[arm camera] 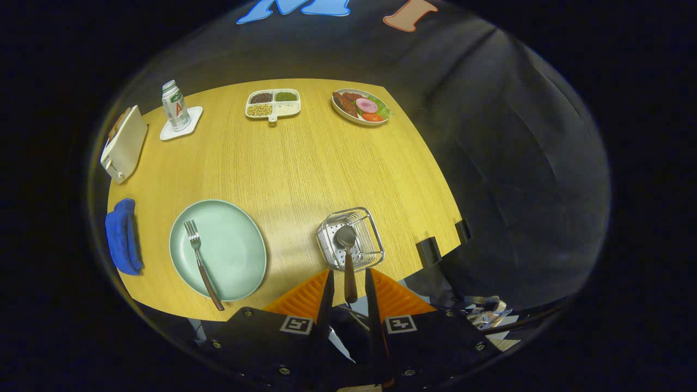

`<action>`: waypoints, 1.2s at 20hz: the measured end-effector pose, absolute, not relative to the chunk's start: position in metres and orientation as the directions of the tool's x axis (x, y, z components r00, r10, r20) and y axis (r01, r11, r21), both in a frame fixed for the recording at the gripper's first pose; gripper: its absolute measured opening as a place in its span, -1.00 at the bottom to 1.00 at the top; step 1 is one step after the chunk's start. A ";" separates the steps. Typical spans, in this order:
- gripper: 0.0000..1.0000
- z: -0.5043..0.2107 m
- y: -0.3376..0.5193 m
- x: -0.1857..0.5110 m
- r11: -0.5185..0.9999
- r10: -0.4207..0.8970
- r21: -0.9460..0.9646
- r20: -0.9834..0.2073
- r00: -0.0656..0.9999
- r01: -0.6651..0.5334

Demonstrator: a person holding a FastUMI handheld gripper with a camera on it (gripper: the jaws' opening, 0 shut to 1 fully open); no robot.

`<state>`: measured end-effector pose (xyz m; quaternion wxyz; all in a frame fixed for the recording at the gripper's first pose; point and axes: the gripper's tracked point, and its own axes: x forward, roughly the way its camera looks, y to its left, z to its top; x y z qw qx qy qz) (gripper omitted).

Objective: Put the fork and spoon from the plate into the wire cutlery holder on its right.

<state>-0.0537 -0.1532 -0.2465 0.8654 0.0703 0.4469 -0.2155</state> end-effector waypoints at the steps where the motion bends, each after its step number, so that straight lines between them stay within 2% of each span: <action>1: -0.33 -0.245 -0.149 -0.051 0.903 -0.308 -0.075 -0.800 0.515 0.423; 14: -0.32 -0.254 -0.033 -0.013 0.984 -0.179 -0.132 -0.792 0.584 0.123; 20: -0.32 -0.291 0.028 -0.020 0.991 -0.108 -0.137 -0.835 0.540 -0.014; 24: -0.32 -0.316 0.049 -0.025 0.988 -0.096 -0.144 -0.868 0.487 -0.062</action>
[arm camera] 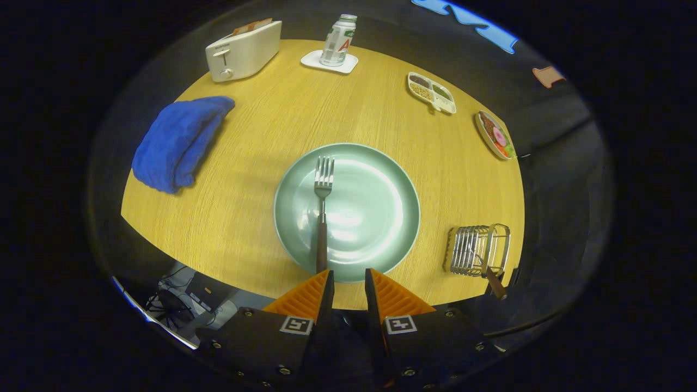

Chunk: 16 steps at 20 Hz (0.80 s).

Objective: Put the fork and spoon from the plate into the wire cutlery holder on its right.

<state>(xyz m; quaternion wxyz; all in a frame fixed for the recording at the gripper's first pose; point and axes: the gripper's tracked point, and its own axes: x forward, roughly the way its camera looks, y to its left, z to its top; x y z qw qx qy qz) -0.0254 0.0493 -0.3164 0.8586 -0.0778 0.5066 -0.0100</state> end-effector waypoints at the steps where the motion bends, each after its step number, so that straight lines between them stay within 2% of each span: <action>1: -0.32 -0.322 0.053 -0.027 0.988 -0.098 -0.144 -0.878 0.469 -0.062; 7: -0.32 -0.351 0.065 -0.033 0.993 -0.089 -0.112 -0.925 0.370 -0.041; 12: -0.32 -0.372 0.074 -0.032 0.998 -0.054 -0.046 -0.950 0.307 0.032; 16: -0.32 -0.370 0.062 -0.027 0.994 -0.095 -0.076 -0.954 0.284 0.076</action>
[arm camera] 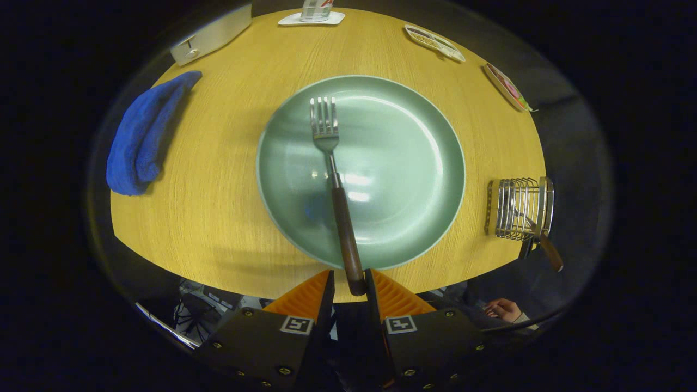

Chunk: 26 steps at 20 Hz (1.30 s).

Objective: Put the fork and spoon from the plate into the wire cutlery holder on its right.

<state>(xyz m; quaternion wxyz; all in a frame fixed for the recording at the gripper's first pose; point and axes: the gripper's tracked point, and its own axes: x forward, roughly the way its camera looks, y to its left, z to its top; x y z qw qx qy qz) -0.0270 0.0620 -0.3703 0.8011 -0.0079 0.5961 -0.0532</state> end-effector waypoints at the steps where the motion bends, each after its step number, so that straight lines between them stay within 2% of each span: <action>1: -0.32 -0.370 0.061 -0.025 0.994 -0.098 -0.081 -0.958 0.270 0.075; 9: -0.32 -0.368 0.059 -0.026 0.995 -0.093 -0.087 -0.977 0.193 0.037; 13: -0.32 -0.373 0.062 -0.034 0.995 -0.082 -0.073 -0.985 0.151 0.068; 22: -0.32 -0.376 0.057 -0.025 0.992 -0.126 -0.124 -0.981 0.145 0.018; 23: -0.66 -0.383 0.053 -0.026 0.990 -0.137 -0.139 -0.980 0.143 -0.003; 26: -0.64 -0.385 0.052 -0.024 0.985 -0.165 -0.170 -0.971 0.175 -0.014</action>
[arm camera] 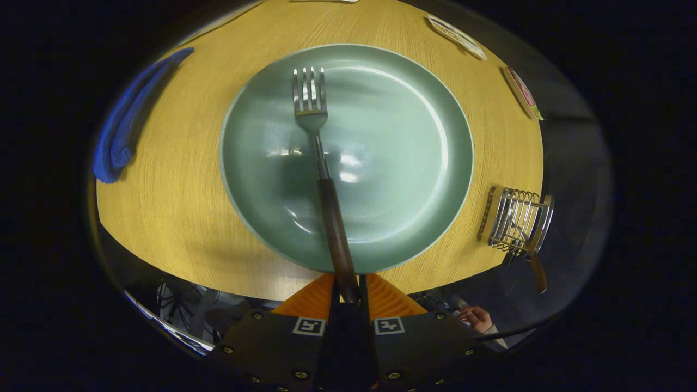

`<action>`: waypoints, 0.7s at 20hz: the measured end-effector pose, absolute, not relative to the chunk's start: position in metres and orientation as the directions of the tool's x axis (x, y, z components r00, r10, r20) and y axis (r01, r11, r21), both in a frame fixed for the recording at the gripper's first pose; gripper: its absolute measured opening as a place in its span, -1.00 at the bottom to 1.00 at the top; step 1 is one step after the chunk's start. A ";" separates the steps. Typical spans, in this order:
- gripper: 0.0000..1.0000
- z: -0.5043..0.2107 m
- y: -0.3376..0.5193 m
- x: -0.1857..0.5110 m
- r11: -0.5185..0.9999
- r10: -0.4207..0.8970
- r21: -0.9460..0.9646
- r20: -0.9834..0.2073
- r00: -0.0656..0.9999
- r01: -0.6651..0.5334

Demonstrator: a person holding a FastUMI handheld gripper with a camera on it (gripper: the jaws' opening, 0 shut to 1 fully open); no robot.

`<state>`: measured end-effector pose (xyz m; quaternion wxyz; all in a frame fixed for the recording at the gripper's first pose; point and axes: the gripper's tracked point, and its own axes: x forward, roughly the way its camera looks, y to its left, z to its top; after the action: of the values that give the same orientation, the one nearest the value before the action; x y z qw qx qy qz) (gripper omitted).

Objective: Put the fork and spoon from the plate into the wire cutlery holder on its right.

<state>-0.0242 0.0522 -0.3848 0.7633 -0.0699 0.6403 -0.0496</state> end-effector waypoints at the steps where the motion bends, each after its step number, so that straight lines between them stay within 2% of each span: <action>1: -0.82 -0.380 0.050 -0.023 0.983 -0.181 -0.185 -0.966 0.186 -0.003; 2: -0.82 -0.378 0.050 -0.023 0.982 -0.184 -0.188 -0.961 0.206 0.001; 3: -0.98 -0.377 0.052 -0.022 0.983 -0.179 -0.181 -0.959 0.220 0.010; 14: -0.98 -0.326 0.056 -0.019 0.986 -0.164 -0.156 -0.898 0.407 0.053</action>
<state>-0.0189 0.0563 -0.3263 0.8373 -0.0511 0.5405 -0.0647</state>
